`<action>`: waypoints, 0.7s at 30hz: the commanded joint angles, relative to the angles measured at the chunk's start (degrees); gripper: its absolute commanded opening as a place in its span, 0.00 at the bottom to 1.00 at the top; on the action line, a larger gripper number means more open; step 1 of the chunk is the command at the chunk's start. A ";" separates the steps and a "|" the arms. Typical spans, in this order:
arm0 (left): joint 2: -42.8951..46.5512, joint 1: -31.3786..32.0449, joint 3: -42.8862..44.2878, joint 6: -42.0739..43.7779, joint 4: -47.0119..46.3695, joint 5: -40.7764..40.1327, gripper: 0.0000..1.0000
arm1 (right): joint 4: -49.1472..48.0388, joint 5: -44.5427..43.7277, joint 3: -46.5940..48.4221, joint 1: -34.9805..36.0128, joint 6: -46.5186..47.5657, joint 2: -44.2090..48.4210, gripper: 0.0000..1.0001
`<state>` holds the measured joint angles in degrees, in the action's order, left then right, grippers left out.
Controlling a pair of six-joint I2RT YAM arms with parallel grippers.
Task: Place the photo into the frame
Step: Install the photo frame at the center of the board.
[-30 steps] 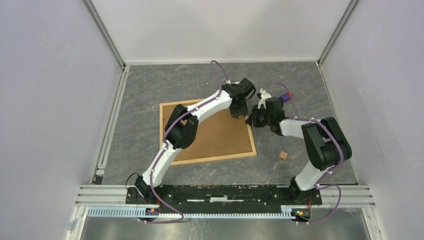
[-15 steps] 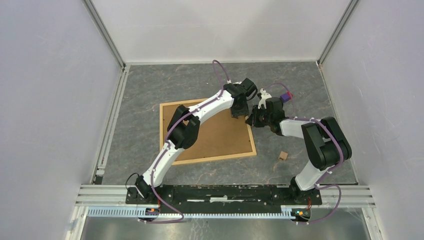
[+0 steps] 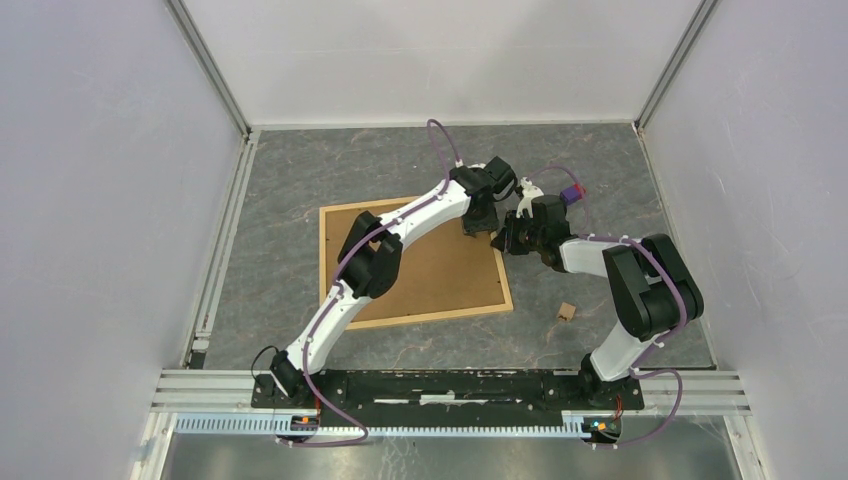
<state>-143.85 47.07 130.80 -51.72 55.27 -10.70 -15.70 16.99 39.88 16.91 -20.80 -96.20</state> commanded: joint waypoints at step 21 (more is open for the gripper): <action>-9.44 2.19 3.34 -0.33 6.51 -16.54 0.42 | 7.67 0.07 -3.05 0.55 0.92 -0.41 0.00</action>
<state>-147.09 50.26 136.57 -52.05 59.51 -21.54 -16.27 17.10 39.53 16.86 -20.80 -96.12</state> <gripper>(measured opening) 0.401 0.228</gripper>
